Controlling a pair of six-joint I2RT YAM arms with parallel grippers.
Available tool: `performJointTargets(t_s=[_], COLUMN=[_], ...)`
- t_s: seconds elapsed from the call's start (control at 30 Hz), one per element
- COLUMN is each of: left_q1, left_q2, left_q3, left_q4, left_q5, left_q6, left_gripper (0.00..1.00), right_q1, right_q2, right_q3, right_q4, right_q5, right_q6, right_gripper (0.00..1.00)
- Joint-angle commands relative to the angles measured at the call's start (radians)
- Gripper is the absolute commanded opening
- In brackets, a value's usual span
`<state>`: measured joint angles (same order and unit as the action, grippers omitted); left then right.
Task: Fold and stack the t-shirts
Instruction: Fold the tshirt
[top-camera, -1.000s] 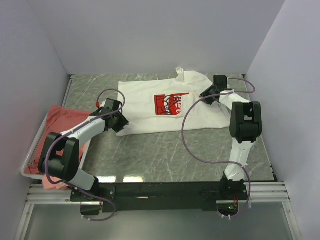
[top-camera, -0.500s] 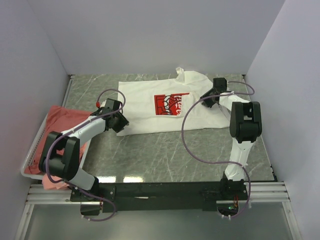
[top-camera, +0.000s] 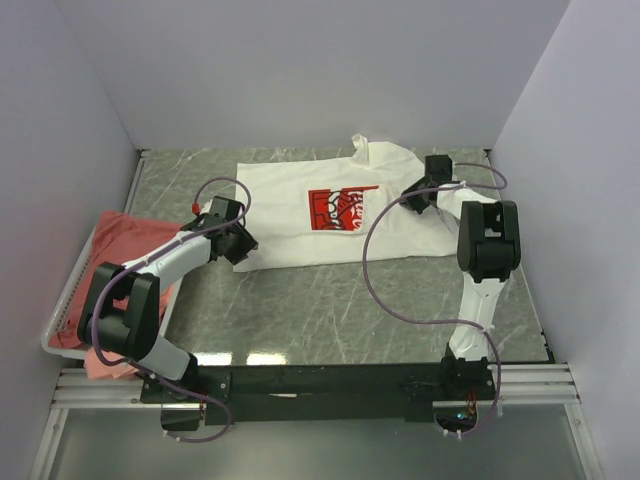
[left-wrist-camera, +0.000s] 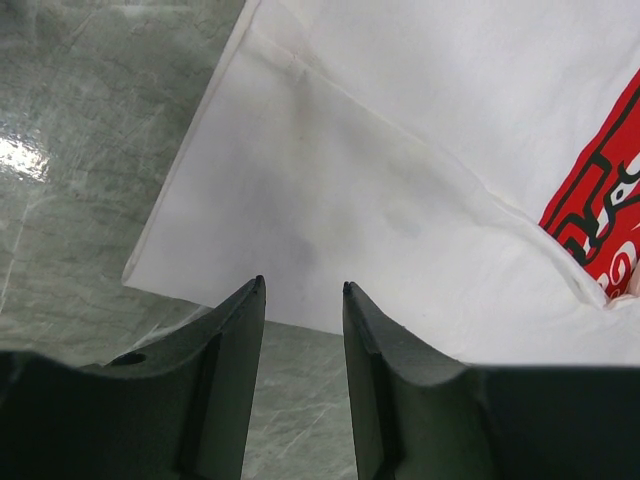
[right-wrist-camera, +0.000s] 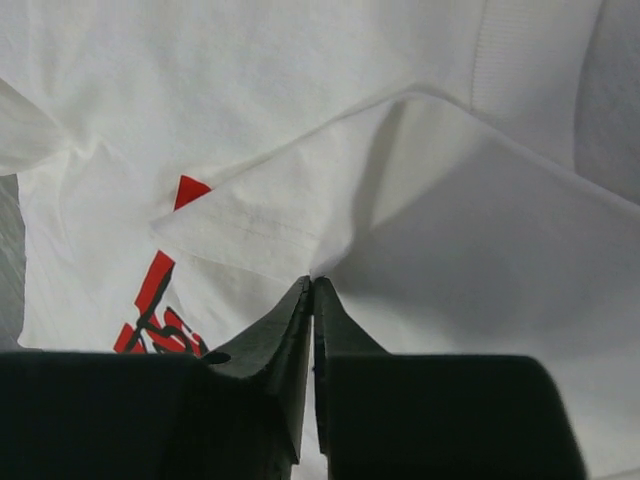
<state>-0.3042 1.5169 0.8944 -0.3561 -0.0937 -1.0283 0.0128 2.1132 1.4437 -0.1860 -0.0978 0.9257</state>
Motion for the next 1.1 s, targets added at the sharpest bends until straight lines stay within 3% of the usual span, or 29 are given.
performJointTargets(t_s=[0.0, 0.1, 0.67, 0.73, 0.83, 0.87, 0.97, 1.07], left_q1=[0.005, 0.005, 0.005, 0.008, 0.017, 0.023, 0.059, 0.088], left_q2=[0.003, 0.006, 0.023, 0.022, 0.016, 0.014, 0.005, 0.006], left_q3=[0.038, 0.04, 0.072, 0.075, 0.08, 0.083, 0.086, 0.097], left_q4=[0.019, 0.014, -0.012, -0.017, -0.023, -0.026, -0.037, -0.037], left_q5=[0.002, 0.002, -0.008, -0.009, -0.011, -0.009, 0.002, 0.012], left_q6=[0.027, 0.027, 0.039, 0.043, 0.045, 0.047, 0.053, 0.053], left_gripper=[0.43, 0.43, 0.43, 0.44, 0.46, 0.46, 0.46, 0.46], right_q1=[-0.007, -0.007, -0.059, -0.063, -0.07, -0.07, -0.074, -0.074], right_q2=[0.016, 0.028, 0.125, 0.137, 0.142, 0.14, 0.116, 0.056], right_q3=[0.067, 0.107, 0.253, 0.264, 0.284, 0.288, 0.328, 0.33], right_q4=[0.016, 0.011, 0.114, 0.129, 0.131, 0.126, 0.074, -0.019], right_q5=[0.01, 0.015, -0.031, -0.048, -0.066, -0.072, -0.08, -0.046], right_q6=[0.007, 0.001, -0.007, -0.013, -0.028, -0.034, -0.073, -0.122], right_gripper=[0.07, 0.0, 0.02, 0.07, 0.28, 0.46, 0.68, 0.7])
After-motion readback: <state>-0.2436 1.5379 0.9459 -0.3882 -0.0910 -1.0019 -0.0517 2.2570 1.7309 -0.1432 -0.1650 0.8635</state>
